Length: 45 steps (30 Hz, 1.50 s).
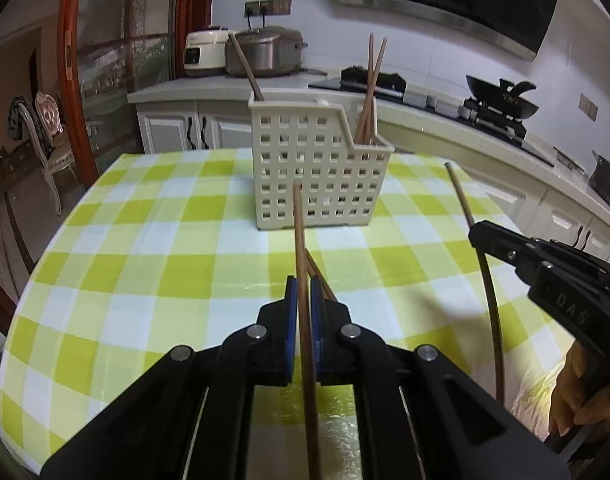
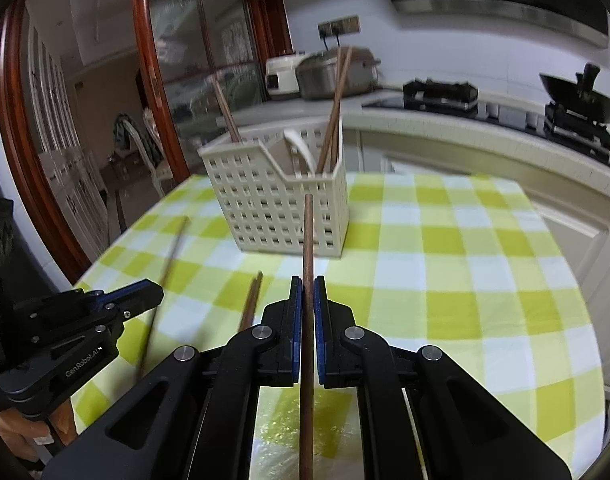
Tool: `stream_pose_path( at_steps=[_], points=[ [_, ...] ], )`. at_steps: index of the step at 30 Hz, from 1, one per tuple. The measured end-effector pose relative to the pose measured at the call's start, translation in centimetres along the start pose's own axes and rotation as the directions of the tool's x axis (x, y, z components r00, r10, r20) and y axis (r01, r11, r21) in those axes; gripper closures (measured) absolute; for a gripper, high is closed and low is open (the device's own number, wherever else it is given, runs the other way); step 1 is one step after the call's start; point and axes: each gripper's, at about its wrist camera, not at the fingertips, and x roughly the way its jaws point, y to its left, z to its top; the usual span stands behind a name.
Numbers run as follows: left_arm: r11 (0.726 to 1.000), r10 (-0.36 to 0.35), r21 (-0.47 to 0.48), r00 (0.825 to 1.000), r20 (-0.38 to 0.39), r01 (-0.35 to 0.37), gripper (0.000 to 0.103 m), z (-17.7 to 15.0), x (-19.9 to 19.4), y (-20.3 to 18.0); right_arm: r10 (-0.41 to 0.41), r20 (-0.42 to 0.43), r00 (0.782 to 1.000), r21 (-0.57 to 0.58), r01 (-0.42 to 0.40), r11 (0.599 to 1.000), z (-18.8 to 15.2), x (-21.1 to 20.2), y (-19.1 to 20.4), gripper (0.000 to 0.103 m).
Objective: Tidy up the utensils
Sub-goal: 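Lift both held chopsticks upright off the table, then carry both upright chopsticks toward the white caddy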
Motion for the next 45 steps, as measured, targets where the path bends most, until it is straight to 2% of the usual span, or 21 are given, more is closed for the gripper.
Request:
stream_pose_path(
  at_steps=[6, 8, 11, 13, 15, 21, 26, 28, 33, 36, 37, 38, 40, 45],
  points=[
    [1.0, -0.001, 0.012, 0.999, 0.043, 0.0, 0.098, 0.5, -2.0, -0.1, -0.001, 0.048, 0.999, -0.009, 0.001, 1.0, 0.6, -2.0, 0.4, 0.097],
    [1.0, -0.012, 0.017, 1.0, 0.013, 0.011, 0.098, 0.4, -1.5, -0.2, -0.006, 0.045, 0.999, -0.013, 0.007, 1.0, 0.6, -1.9, 0.4, 0.097],
    [0.999, -0.014, -0.036, 0.999, -0.042, 0.012, 0.097, -0.2, -0.1, 0.8, -0.014, 0.028, 1.0, -0.008, 0.014, 1.0, 0.1, -1.7, 0.2, 0.097],
    [0.999, -0.002, -0.054, 0.996, -0.094, -0.004, 0.077, -0.8, 1.1, 1.6, -0.015, 0.022, 1.0, -0.006, 0.015, 1.0, -0.3, -1.7, 0.1, 0.097],
    [0.997, 0.012, -0.077, 0.992, -0.126, -0.021, 0.073, -1.6, 2.2, 2.6, -0.017, 0.021, 1.0, -0.005, 0.017, 1.0, -0.6, -1.8, 0.0, 0.097],
    [0.995, 0.041, -0.08, 0.98, -0.196, -0.058, 0.073, -3.1, 4.4, 4.3, -0.018, 0.047, 0.999, -0.002, 0.018, 1.0, -0.9, -1.9, -0.3, 0.097],
    [0.99, 0.069, -0.111, 0.98, -0.184, -0.09, 0.073, -2.9, 4.3, 5.9, -0.02, 0.091, 0.996, -0.006, 0.021, 1.0, -0.4, -3.3, -0.3, 0.097],
    [0.99, 0.083, -0.096, 0.979, -0.185, -0.102, 0.073, -2.4, 4.5, 6.1, -0.015, 0.102, 0.995, -0.007, 0.016, 1.0, -0.1, -3.8, -0.2, 0.097],
    [0.996, 0.068, -0.046, 0.969, -0.238, -0.081, 0.073, -2.0, 6.1, 5.7, -0.005, 0.132, 0.991, -0.014, 0.007, 1.0, 0.3, -4.9, 0.5, 0.097],
    [0.997, 0.063, -0.017, 0.961, -0.27, -0.071, 0.09, -2.4, 7.3, 5.3, -0.005, 0.142, 0.99, -0.036, 0.01, 0.999, 0.5, -5.5, 1.2, 0.097],
    [0.997, 0.071, -0.007, 0.962, -0.264, -0.076, 0.097, -2.5, 7.4, 5.2, -0.005, 0.144, 0.99, -0.04, 0.011, 0.999, 0.5, -5.6, 1.3, 0.097],
    [0.997, 0.079, 0.01, 0.962, -0.26, -0.079, 0.097, -2.7, 7.4, 5.0, -0.004, 0.145, 0.989, -0.042, 0.011, 0.999, 0.5, -5.7, 1.4, 0.097],
    [0.998, 0.052, -0.003, 0.966, -0.254, -0.055, 0.097, -2.7, 7.3, 5.0, -0.005, 0.143, 0.99, -0.044, 0.011, 0.999, 0.5, -5.7, 1.4, 0.097],
    [0.998, 0.05, -0.034, 0.986, -0.156, -0.056, 0.097, -1.8, 4.7, 5.1, -0.007, 0.139, 0.99, -0.041, 0.012, 0.999, 0.4, -5.5, 1.5, 0.097]
  ],
)
